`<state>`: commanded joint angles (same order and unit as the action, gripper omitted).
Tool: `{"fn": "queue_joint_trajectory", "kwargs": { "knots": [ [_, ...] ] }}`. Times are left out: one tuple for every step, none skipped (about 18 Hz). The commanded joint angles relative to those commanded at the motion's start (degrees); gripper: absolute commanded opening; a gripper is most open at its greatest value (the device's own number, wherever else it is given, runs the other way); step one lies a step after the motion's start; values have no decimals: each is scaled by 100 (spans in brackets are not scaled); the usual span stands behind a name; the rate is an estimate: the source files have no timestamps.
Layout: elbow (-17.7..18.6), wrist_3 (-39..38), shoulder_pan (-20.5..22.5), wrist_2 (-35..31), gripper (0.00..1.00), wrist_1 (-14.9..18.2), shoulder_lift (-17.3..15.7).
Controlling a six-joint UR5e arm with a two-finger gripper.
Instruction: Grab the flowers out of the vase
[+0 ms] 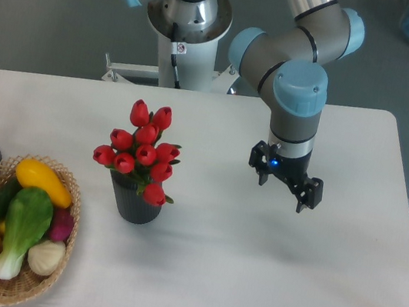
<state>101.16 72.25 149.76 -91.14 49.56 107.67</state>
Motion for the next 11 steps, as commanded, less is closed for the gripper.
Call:
{"fn": "queue_joint_trajectory", "kwargs": {
  "knots": [
    [0,9,17,0,100,62,-17],
    [0,17,26,0,100,71,-35],
    [0,18,26,9,100,71,-44],
    [0,18,18,44,100,62,-44],
    [0,18,18,79,100,28,-35],
    [9,9,9,105,100,10,-27],
    [44,9,-26,123,100,10,-26],
    [209,-26,-61,132,100,-25,-61],
    [385,-113,-61,158,100,-113,-175],
    [474,-132,-70,219,100,-131,-289],
    [501,-114,-105,307,100,-105,-429]
  ]
}}
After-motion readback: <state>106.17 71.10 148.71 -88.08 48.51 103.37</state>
